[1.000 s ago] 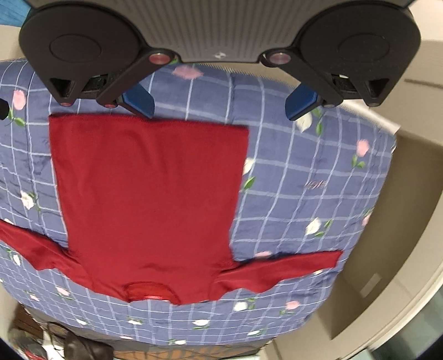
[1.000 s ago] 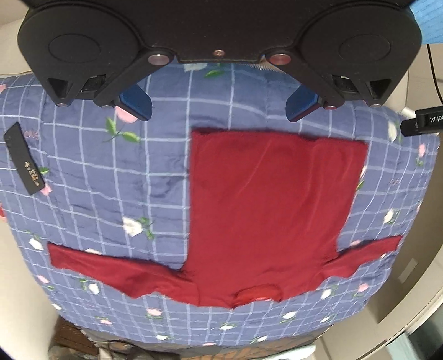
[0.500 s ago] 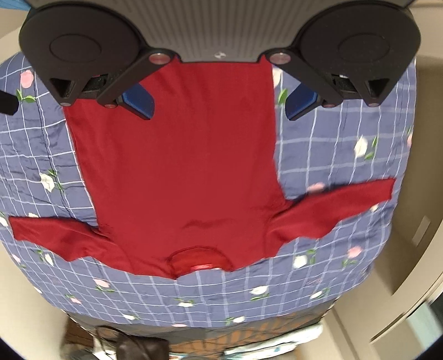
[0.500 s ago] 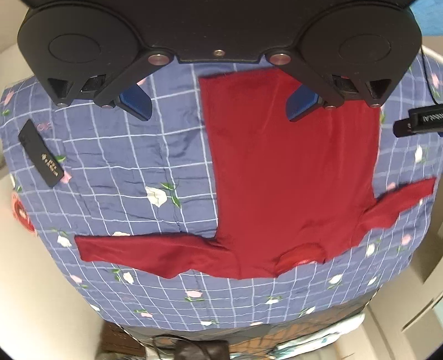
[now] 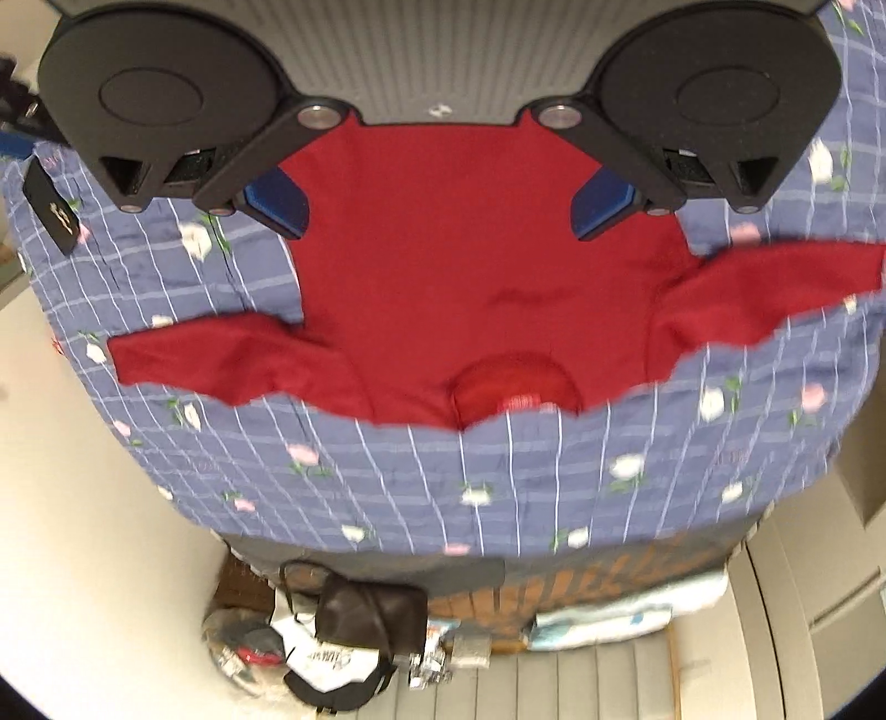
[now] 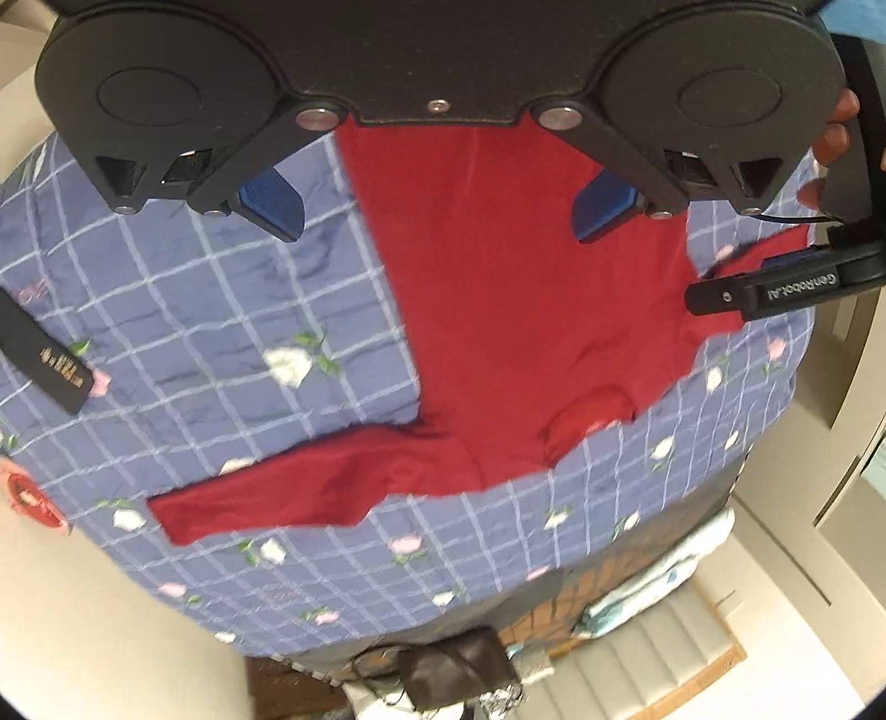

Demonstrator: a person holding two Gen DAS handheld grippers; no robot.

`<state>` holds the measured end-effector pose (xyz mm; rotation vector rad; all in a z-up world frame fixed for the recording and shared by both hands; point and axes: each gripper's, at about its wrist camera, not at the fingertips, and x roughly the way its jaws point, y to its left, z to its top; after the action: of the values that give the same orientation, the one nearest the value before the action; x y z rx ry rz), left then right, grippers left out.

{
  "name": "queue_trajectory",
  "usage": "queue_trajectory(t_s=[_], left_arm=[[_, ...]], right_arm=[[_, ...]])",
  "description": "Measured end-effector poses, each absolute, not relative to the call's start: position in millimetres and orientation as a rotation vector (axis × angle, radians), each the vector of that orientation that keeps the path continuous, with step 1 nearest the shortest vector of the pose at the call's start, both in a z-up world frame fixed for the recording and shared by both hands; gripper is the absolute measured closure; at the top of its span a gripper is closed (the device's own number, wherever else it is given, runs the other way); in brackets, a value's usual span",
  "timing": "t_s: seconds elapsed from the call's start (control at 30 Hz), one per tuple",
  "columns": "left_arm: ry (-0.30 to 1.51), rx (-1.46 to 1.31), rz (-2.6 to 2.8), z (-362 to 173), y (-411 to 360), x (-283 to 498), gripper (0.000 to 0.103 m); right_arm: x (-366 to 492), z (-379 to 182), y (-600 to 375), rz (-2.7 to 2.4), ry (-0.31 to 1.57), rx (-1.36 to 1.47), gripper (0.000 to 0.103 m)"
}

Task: Fold small clothes
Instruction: 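Lower the right tool onto the sweater sleeve cuff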

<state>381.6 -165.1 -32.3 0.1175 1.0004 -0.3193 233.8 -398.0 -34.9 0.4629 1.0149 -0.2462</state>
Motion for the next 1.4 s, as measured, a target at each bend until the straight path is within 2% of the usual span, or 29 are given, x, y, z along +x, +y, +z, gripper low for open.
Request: queue_trajectory(t_s=[0.27,0.47,0.67,0.87,1.0,1.23,1.3,1.4], left_arm=[[0.997,0.143,-0.202,-32.7,-185.2,404.7,0.000],[1.011,0.089,-0.158,-50.9,-214.6,438.0,0.000],[1.025,0.127,-0.087,-88.2,-257.9,482.4,0.000],[1.039,0.149,-0.010,-140.3,-305.1,528.2,0.000],[1.112,0.152,0.050,-182.3,-331.0,547.9,0.000],[1.189,0.159,0.066,-219.3,-339.7,546.9,0.000],[1.199,0.172,0.077,-226.3,-337.7,546.1,0.000],[1.225,0.182,0.091,-235.5,-334.9,546.5,0.000]], right_arm=[[274.1,-40.6,-448.6,-0.270,0.973,0.430,0.000],[314.5,-58.8,-495.8,-0.263,0.982,0.409,0.000],[344.9,-88.2,-555.3,-0.254,0.877,0.409,0.000],[385.5,-145.8,-624.0,-0.338,0.928,0.466,0.000],[409.1,-187.0,-672.1,-0.402,1.004,0.569,0.000],[439.4,-229.5,-720.4,-0.408,1.051,0.647,0.001],[450.2,-238.5,-726.7,-0.424,1.077,0.627,0.002],[467.6,-249.1,-732.9,-0.469,1.137,0.565,0.011]])
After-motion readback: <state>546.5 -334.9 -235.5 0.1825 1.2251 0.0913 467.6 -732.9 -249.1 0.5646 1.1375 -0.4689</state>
